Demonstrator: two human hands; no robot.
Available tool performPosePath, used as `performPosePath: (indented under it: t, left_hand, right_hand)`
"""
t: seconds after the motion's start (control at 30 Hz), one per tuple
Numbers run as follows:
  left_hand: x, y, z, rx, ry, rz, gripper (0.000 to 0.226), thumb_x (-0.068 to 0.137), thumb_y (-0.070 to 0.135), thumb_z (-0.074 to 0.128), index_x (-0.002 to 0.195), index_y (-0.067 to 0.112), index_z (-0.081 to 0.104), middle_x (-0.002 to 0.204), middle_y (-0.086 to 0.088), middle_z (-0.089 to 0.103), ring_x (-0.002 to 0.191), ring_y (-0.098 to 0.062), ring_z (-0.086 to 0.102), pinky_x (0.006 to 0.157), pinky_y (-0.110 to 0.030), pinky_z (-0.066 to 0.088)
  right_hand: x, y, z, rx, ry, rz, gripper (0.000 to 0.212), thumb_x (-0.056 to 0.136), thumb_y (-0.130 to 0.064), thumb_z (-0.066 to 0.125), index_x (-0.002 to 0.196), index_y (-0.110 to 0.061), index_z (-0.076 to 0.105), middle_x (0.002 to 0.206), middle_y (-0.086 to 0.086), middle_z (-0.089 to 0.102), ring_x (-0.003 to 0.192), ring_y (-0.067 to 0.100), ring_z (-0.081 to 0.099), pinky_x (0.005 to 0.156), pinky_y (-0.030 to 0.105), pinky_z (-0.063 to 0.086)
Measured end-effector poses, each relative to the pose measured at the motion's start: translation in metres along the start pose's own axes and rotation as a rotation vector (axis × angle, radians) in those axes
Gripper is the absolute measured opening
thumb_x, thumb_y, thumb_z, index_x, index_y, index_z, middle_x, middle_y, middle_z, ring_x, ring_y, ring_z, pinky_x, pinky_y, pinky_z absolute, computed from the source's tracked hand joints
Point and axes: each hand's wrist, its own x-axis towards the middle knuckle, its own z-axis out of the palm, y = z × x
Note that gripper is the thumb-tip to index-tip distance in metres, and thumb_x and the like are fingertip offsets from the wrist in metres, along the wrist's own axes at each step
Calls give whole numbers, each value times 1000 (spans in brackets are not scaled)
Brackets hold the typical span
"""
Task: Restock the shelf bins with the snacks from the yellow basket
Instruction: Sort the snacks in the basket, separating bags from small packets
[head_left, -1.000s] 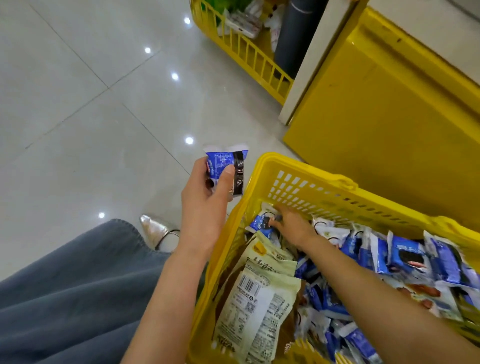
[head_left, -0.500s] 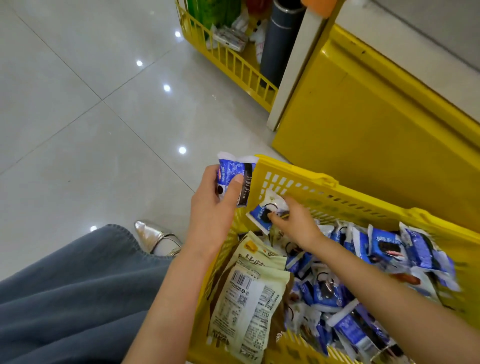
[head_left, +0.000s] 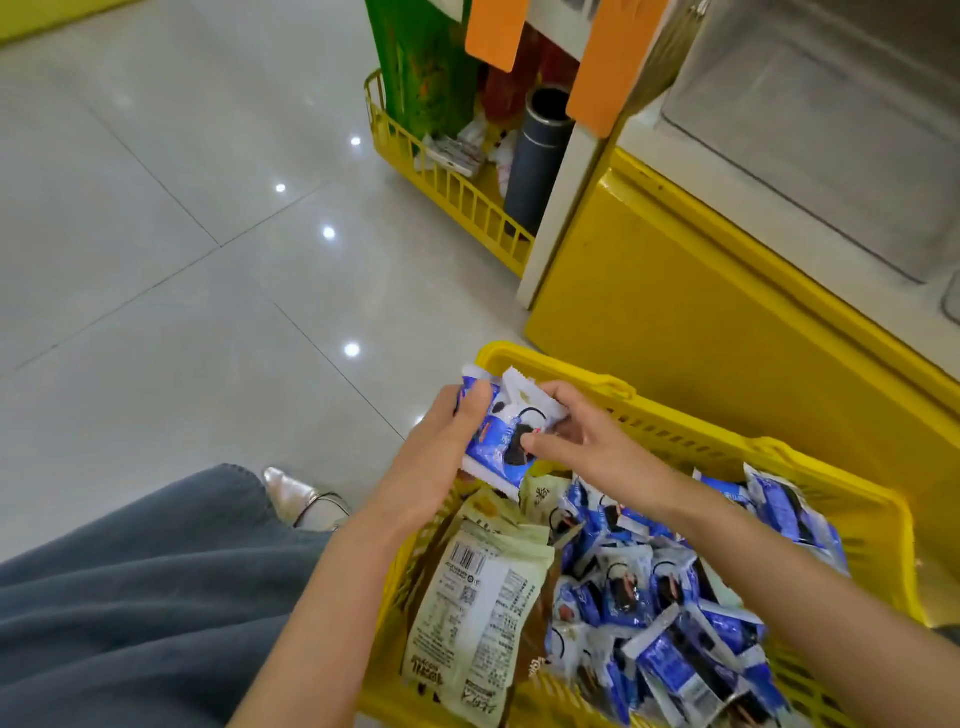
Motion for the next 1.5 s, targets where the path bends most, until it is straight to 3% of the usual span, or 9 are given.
performPosePath:
  t: [0.13, 0.3, 0.5, 0.63, 0.87, 1.0, 1.13, 1.3, 1.5]
  left_hand:
    - [-5, -10, -8, -6, -39, 182, 44, 72, 36, 76, 106, 34, 49, 96, 21, 67, 92, 1, 64, 81, -22, 51]
    - [8, -3, -19, -171, 239, 274, 30, 79, 16, 70, 98, 29, 50, 83, 23, 67, 78, 10, 63, 65, -6, 47]
    - [25, -6, -28, -160, 371, 252, 29, 81, 17, 68, 101, 22, 48, 93, 15, 60, 76, 13, 61, 62, -7, 47]
    - [30, -8, -26, -178, 327, 222, 31, 80, 16, 67, 103, 23, 48, 96, 16, 61, 83, 10, 62, 65, -7, 47]
    - [31, -9, -26, -219, 295, 198, 32, 78, 17, 68, 101, 29, 49, 90, 20, 64, 83, 9, 64, 62, -6, 48]
    - [30, -8, -26, -247, 283, 198, 33, 72, 23, 67, 99, 30, 49, 82, 26, 65, 81, 10, 64, 60, -6, 48]
    - [29, -7, -25, -249, 283, 210, 34, 69, 25, 68, 98, 30, 49, 81, 27, 65, 81, 10, 64, 60, -6, 48]
    - [27, -5, -24, -239, 283, 231, 36, 70, 25, 68, 101, 30, 50, 88, 23, 65, 84, 9, 64, 62, -6, 48]
    - [19, 1, -22, -211, 324, 278, 35, 74, 24, 68, 103, 30, 50, 95, 19, 64, 88, 6, 64, 66, -9, 49]
  right_hand:
    - [16, 0, 7, -30, 17, -132, 46, 86, -1, 61, 124, -18, 43, 104, -1, 51, 83, 7, 57, 77, 19, 50]
    - [47, 53, 1, 44, 207, -36, 29, 93, -9, 52, 120, -17, 47, 118, 5, 58, 108, 22, 59, 96, 31, 46]
    - [89, 155, 4, -497, -139, 267, 34, 96, -17, 50, 128, -5, 53, 134, 11, 53, 122, 22, 51, 99, 25, 40]
    - [112, 179, 10, -727, -335, 289, 35, 98, -23, 46, 129, -9, 52, 136, 10, 51, 121, 25, 49, 98, 32, 40]
    - [129, 180, 15, -748, -505, 391, 38, 102, -26, 35, 103, 5, 57, 105, 23, 58, 89, 30, 51, 76, 36, 37]
    - [135, 181, 18, -713, -513, 446, 42, 100, -37, 38, 78, -6, 56, 77, 6, 53, 76, 22, 50, 70, 30, 36]
    - [135, 184, 22, -746, -577, 415, 35, 95, -37, 49, 91, -7, 67, 97, 12, 66, 89, 25, 58, 83, 36, 45]
    - [132, 181, 21, -590, -454, 359, 19, 91, -17, 58, 96, -1, 68, 100, 12, 67, 93, 23, 59, 83, 31, 46]
    - [112, 164, 10, -546, -79, 224, 14, 99, -16, 42, 86, -16, 46, 69, -2, 49, 67, 17, 46, 59, 26, 29]
